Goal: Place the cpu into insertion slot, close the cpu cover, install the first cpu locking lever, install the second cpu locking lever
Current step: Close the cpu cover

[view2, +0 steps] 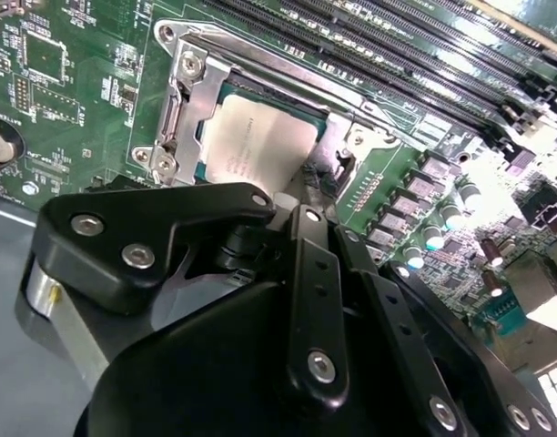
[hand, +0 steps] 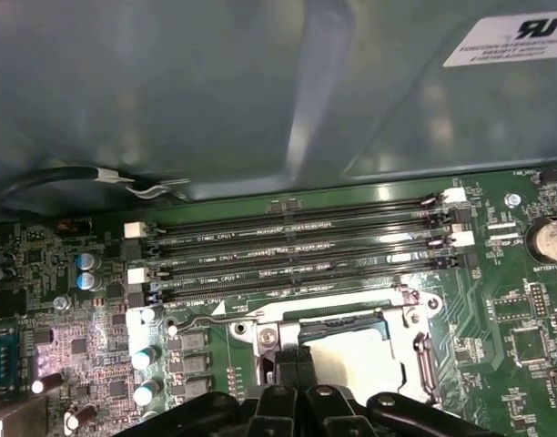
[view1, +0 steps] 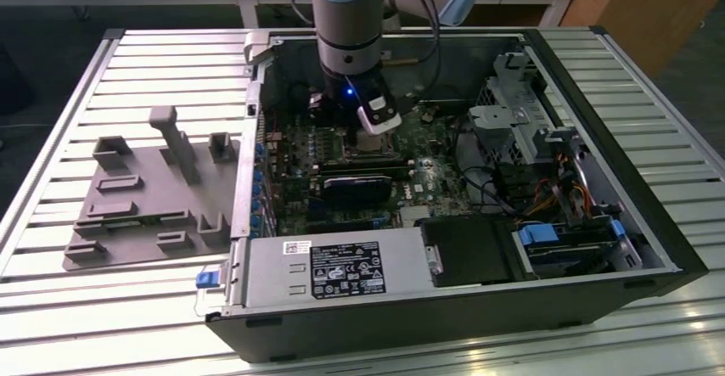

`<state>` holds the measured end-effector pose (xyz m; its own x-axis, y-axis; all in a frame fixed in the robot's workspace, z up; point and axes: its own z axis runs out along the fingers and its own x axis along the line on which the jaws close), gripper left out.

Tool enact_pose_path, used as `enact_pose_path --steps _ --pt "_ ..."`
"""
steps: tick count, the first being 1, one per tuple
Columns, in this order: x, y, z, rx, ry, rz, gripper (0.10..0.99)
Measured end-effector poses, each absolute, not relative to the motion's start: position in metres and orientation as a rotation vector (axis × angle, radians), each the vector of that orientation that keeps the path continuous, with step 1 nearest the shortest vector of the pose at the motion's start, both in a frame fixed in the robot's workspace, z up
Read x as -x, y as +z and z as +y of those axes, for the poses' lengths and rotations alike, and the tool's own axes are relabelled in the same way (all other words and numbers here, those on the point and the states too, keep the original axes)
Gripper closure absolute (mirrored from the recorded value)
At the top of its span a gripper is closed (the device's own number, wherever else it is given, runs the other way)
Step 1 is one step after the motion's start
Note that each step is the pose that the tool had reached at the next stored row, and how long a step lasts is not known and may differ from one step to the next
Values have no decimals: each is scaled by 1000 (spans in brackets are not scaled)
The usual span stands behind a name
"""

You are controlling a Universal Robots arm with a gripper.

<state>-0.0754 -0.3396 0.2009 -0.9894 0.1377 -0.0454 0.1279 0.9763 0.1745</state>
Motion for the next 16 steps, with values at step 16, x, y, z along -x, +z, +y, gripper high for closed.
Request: enact_pose_path --steps 16 --pt "79 203 -333 -190 164 3070 984"
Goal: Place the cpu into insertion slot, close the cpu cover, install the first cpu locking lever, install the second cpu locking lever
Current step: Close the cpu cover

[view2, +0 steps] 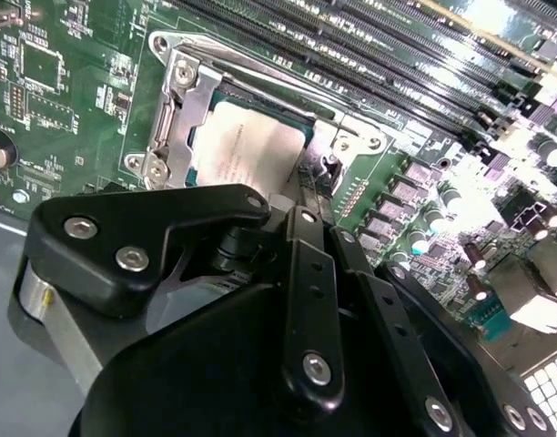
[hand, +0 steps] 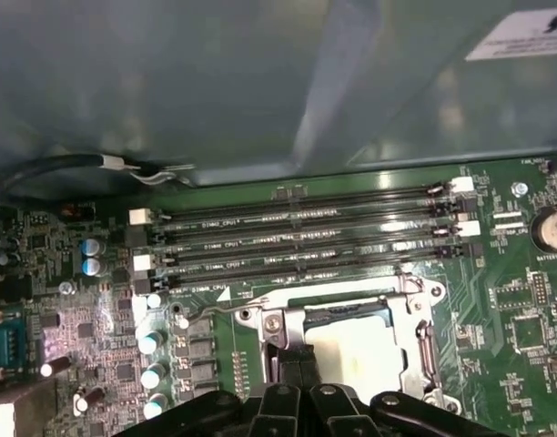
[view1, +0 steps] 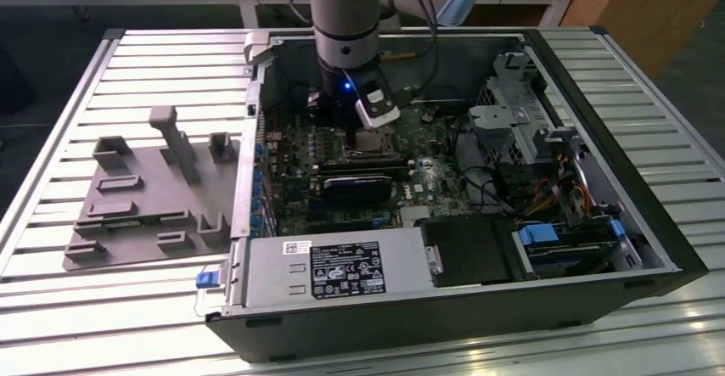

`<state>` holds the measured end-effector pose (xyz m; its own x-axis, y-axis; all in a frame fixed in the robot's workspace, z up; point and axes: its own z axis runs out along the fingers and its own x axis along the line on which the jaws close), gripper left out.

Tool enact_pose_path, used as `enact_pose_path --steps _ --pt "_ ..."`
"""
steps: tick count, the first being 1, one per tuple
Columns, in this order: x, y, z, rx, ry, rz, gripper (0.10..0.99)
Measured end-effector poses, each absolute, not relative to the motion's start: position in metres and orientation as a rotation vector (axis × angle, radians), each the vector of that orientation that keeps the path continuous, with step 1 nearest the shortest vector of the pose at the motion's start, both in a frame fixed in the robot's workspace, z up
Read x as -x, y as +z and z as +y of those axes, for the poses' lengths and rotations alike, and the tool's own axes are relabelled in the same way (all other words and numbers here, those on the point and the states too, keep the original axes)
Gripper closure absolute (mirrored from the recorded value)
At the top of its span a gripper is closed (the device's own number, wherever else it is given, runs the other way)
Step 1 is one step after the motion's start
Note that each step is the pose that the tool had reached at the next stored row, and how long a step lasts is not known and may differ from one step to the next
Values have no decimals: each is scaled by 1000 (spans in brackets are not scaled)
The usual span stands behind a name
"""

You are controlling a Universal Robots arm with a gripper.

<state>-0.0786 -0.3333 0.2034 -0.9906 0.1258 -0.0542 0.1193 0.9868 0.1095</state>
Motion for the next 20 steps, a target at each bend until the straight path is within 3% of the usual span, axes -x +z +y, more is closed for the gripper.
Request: enact_pose_path --steps 20 --pt "79 202 -333 -106 106 3078 984"
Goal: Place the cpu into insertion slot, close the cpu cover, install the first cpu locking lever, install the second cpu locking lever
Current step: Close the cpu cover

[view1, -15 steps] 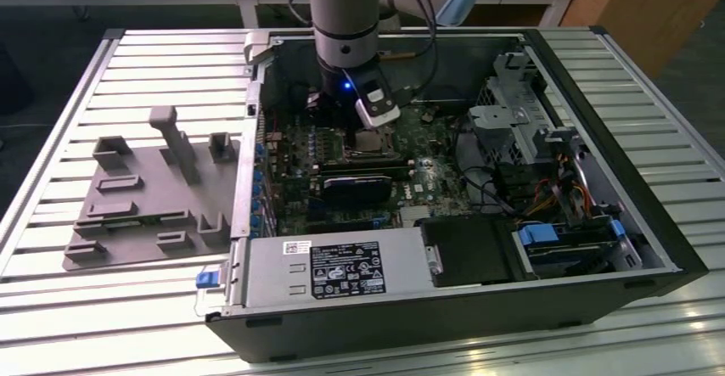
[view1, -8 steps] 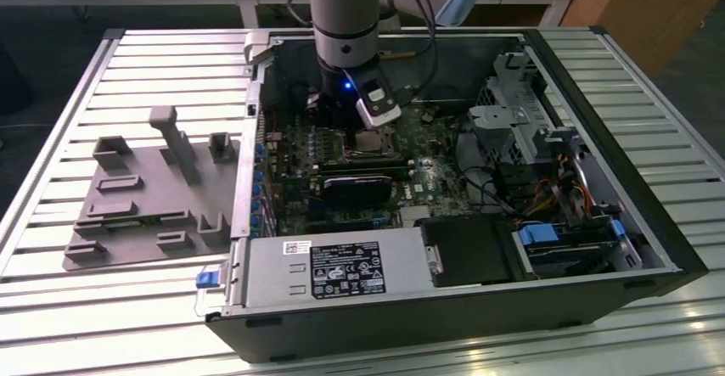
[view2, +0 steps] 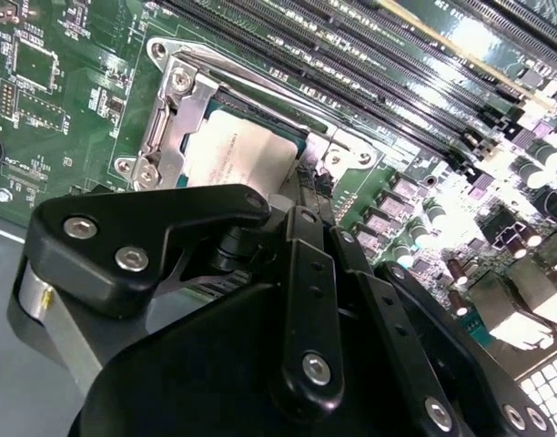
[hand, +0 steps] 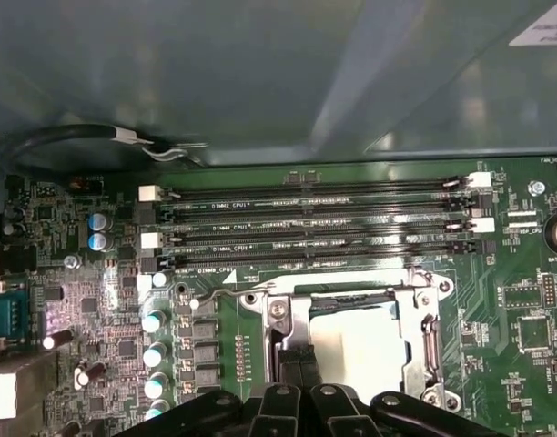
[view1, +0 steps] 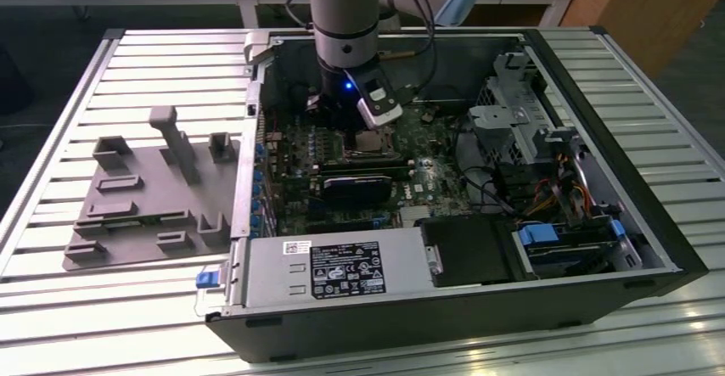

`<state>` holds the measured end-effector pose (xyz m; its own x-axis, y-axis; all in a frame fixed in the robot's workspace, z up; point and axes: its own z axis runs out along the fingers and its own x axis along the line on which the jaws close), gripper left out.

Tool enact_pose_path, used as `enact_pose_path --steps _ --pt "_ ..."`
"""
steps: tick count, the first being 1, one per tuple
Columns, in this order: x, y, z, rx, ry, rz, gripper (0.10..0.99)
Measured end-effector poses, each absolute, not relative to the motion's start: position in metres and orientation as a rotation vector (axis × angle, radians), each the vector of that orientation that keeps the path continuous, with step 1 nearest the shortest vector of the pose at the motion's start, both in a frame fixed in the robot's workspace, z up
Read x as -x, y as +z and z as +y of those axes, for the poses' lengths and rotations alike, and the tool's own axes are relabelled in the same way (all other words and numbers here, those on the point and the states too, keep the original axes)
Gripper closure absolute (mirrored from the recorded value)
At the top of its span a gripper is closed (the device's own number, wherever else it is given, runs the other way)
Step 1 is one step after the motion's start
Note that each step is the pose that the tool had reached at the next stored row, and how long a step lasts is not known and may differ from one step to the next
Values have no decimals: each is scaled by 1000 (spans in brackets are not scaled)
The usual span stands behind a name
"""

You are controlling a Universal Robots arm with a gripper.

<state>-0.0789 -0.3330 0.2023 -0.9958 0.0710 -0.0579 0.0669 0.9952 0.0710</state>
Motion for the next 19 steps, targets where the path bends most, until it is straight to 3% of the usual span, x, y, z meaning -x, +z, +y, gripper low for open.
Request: enact_pose_path --steps 19 --pt "73 200 -331 -104 100 3078 984"
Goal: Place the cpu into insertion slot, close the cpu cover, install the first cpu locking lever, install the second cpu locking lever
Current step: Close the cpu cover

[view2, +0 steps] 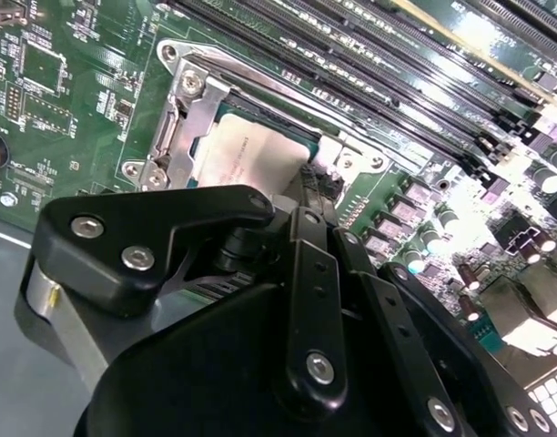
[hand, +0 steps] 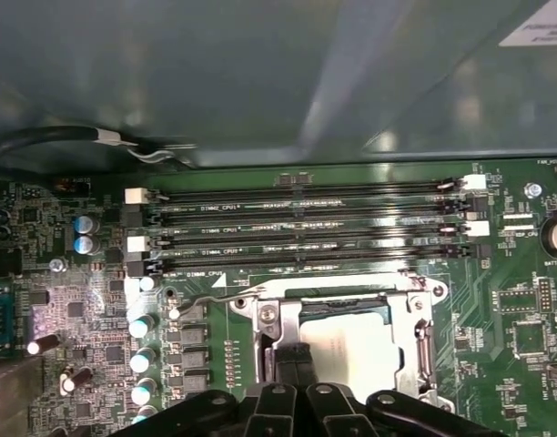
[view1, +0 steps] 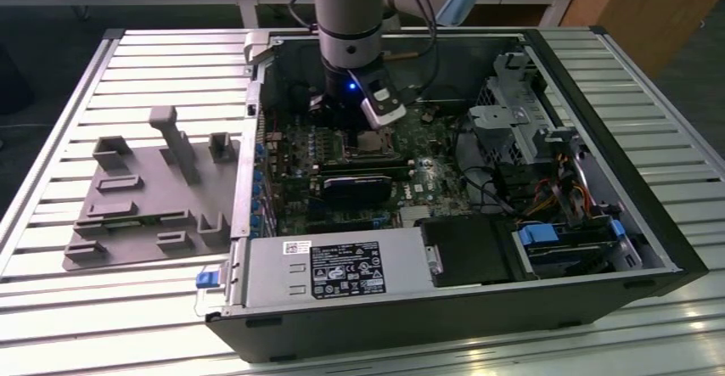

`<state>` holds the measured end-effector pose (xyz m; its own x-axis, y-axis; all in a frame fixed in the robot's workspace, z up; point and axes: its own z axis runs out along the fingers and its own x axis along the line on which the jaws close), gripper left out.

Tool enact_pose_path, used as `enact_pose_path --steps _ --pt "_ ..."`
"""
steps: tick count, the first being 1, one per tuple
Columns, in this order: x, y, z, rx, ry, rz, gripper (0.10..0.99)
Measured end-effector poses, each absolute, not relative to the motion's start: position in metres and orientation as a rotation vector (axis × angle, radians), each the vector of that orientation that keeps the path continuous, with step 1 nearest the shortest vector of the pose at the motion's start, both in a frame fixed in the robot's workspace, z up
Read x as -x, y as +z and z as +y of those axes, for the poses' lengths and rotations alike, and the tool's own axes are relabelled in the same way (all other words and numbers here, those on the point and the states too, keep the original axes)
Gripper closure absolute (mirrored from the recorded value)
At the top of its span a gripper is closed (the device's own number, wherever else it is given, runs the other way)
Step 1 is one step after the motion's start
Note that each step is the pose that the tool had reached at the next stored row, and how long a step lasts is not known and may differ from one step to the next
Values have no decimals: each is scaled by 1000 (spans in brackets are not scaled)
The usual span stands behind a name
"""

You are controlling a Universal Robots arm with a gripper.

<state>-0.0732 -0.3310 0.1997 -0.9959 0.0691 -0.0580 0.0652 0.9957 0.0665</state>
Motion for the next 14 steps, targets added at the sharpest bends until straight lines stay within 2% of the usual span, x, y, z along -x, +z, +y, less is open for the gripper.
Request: enact_pose_path --steps 14 --pt "73 200 -330 -64 101 3080 984"
